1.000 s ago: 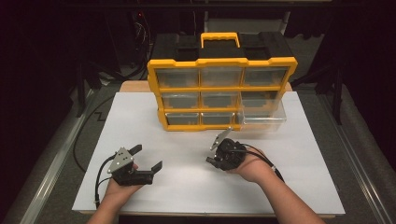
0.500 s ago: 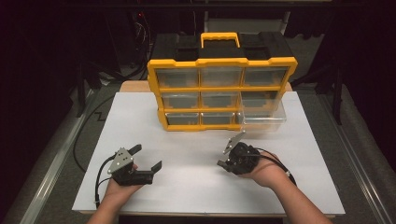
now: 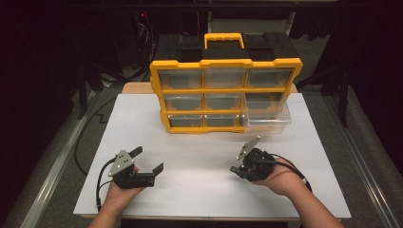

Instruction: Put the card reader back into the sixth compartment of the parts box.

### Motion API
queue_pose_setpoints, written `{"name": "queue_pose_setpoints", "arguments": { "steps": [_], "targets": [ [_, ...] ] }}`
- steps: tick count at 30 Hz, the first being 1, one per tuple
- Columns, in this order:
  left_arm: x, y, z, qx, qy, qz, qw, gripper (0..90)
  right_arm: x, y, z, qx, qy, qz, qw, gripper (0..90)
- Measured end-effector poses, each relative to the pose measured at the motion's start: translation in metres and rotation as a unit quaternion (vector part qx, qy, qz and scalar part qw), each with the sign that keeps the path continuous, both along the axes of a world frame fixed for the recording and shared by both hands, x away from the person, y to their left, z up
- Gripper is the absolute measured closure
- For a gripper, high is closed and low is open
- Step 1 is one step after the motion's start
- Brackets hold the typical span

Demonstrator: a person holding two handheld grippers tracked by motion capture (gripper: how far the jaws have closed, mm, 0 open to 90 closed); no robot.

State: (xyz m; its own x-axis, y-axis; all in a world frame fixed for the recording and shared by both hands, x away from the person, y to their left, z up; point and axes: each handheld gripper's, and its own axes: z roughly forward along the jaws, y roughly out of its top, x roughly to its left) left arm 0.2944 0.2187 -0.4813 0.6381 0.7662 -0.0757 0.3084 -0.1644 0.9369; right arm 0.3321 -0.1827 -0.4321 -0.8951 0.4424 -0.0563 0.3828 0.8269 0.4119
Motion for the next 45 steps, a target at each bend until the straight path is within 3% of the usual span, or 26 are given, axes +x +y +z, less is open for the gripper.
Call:
{"name": "queue_pose_setpoints", "arguments": {
  "steps": [11,25,45],
  "targets": [
    [0.0,0.001,-0.001,0.002,0.002,0.0,1.0,0.2,-0.003,-0.016,-0.004,-0.016,0.01,-0.001,0.9998,74.2],
    [0.0,0.002,-0.001,0.003,-0.001,-0.003,1.0,0.2,-0.003,-0.031,-0.008,-0.019,0.022,-0.009,0.9995,74.2],
    [-0.001,0.0,-0.002,0.006,-0.001,-0.009,0.9999,0.2,-0.004,-0.045,0.019,-0.022,0.024,0.0,0.9995,74.2]
  ]
}}
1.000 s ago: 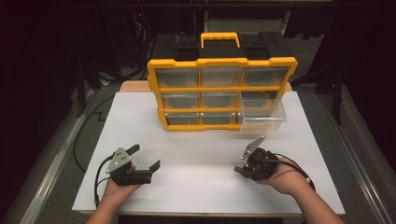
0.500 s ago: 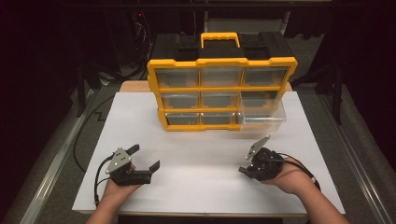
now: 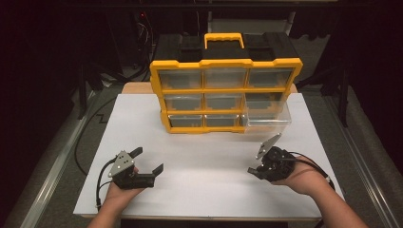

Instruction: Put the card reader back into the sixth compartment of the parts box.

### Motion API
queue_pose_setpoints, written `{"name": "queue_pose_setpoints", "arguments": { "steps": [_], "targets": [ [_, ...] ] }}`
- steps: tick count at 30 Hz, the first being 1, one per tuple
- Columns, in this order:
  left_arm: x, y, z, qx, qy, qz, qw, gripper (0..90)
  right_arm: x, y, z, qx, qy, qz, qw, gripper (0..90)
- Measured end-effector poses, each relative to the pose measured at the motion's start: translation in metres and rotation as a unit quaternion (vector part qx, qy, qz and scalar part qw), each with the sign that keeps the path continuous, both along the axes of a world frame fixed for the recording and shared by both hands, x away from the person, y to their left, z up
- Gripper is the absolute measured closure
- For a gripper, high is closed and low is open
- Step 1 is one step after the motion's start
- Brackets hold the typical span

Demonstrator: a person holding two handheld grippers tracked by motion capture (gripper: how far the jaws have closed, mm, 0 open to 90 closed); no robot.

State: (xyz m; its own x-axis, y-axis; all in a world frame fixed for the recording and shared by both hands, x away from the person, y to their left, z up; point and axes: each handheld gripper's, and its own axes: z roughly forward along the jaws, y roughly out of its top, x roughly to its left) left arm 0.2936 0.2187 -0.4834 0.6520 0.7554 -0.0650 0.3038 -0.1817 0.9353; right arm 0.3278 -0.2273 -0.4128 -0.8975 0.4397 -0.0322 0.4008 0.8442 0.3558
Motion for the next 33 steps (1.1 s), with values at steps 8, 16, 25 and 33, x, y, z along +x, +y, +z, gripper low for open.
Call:
{"name": "queue_pose_setpoints", "arguments": {
  "steps": [8,16,25,33],
  "targets": [
    [-0.001,-0.001,0.001,-0.005,-0.002,-0.002,1.0,0.2,-0.001,-0.002,0.019,0.003,-0.003,0.007,1.0,74.2],
    [-0.001,-0.001,0.001,-0.006,-0.003,-0.003,1.0,0.2,-0.002,-0.004,0.038,-0.001,-0.003,0.009,1.0,74.2],
    [-0.001,-0.002,0.0,-0.001,-0.001,-0.007,1.0,0.2,-0.001,-0.004,0.056,-0.002,-0.006,0.015,0.9999,74.2],
    [-0.001,-0.002,0.001,-0.006,-0.001,-0.008,1.0,0.2,0.001,-0.002,0.069,-0.002,-0.008,0.016,0.9998,74.2]
  ]
}}
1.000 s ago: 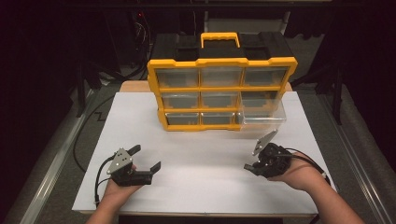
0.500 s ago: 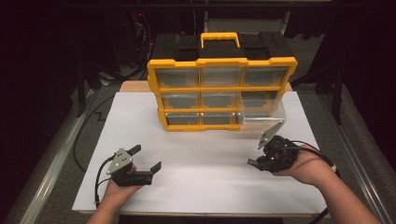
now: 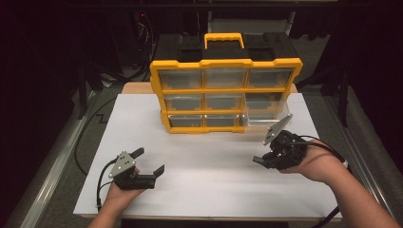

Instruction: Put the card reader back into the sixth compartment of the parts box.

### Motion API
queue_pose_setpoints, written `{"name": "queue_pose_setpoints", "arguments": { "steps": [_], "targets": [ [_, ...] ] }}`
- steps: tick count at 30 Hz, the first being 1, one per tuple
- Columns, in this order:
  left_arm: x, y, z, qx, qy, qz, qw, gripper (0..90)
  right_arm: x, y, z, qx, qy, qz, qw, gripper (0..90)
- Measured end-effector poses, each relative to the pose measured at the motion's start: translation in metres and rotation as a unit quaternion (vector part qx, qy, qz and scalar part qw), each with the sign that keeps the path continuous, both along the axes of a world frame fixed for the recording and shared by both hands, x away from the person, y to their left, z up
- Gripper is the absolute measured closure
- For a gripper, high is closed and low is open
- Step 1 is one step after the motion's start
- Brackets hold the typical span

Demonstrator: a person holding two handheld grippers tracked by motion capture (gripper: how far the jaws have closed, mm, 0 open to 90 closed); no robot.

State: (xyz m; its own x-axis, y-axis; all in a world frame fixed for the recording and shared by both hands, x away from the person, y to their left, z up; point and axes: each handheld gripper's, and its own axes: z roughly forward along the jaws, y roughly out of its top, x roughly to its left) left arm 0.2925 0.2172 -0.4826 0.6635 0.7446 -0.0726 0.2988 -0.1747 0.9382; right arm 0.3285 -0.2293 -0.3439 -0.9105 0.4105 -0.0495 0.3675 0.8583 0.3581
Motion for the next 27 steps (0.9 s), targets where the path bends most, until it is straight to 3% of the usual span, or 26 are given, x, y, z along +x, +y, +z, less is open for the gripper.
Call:
{"name": "queue_pose_setpoints", "arguments": {
  "steps": [14,27],
  "targets": [
    [0.001,0.0,0.0,0.0,0.001,0.0,1.0,0.2,0.005,0.001,0.019,0.0,-0.001,0.001,1.0,74.3],
    [0.001,0.0,-0.001,0.003,0.003,-0.002,1.0,0.2,0.007,0.002,0.045,0.006,-0.006,0.002,1.0,74.2]
  ]
}}
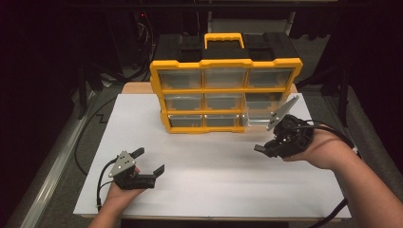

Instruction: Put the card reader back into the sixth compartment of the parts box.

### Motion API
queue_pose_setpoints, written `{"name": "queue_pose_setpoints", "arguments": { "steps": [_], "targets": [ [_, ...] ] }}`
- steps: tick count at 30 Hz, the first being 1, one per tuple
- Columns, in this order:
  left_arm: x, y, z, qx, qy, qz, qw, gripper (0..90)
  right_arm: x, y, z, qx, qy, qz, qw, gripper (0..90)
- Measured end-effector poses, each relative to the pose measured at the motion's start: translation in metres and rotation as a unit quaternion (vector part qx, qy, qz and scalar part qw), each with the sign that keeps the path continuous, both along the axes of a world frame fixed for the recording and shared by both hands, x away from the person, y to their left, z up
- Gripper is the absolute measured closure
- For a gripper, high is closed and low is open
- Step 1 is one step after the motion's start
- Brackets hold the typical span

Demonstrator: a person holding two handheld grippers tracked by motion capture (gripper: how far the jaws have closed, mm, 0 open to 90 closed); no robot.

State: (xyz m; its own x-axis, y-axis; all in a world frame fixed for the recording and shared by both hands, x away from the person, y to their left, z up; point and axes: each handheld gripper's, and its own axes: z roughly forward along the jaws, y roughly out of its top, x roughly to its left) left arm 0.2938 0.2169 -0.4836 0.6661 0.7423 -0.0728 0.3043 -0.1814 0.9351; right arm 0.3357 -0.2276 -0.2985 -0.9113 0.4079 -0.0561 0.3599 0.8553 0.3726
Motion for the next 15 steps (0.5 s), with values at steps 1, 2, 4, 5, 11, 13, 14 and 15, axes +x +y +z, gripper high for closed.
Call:
{"name": "queue_pose_setpoints", "arguments": {
  "steps": [1,2,4,5,11,13,14,15],
  "targets": [
    [0.0,0.0,0.0,0.0,0.0,-0.001,1.0,0.2,0.0,0.0,0.002,0.002,0.001,0.0,1.0,74.3],
    [0.0,-0.001,0.0,0.001,-0.001,-0.003,1.0,0.2,0.0,-0.001,0.003,0.003,0.0,-0.001,1.0,74.3],
    [0.0,0.0,0.0,0.0,-0.001,-0.002,1.0,0.2,0.001,-0.002,0.005,0.001,-0.002,-0.001,1.0,74.3],
    [0.0,0.0,0.0,-0.003,-0.001,-0.001,1.0,0.2,0.001,-0.002,0.006,0.002,-0.001,-0.001,1.0,74.3],
    [-0.001,0.0,0.001,-0.003,-0.002,0.0,1.0,0.2,0.002,-0.001,0.012,-0.006,-0.005,0.001,1.0,74.3],
    [-0.001,-0.001,0.0,0.001,-0.001,-0.003,1.0,0.2,0.003,-0.001,0.016,-0.001,-0.004,0.002,1.0,74.3],
    [-0.001,-0.001,0.0,0.002,-0.001,-0.005,1.0,0.2,0.003,-0.001,0.017,0.0,-0.003,0.002,1.0,74.3],
    [-0.001,-0.001,0.0,0.0,0.0,-0.004,1.0,0.2,0.004,-0.001,0.019,0.0,-0.003,0.002,1.0,74.3]
  ]
}}
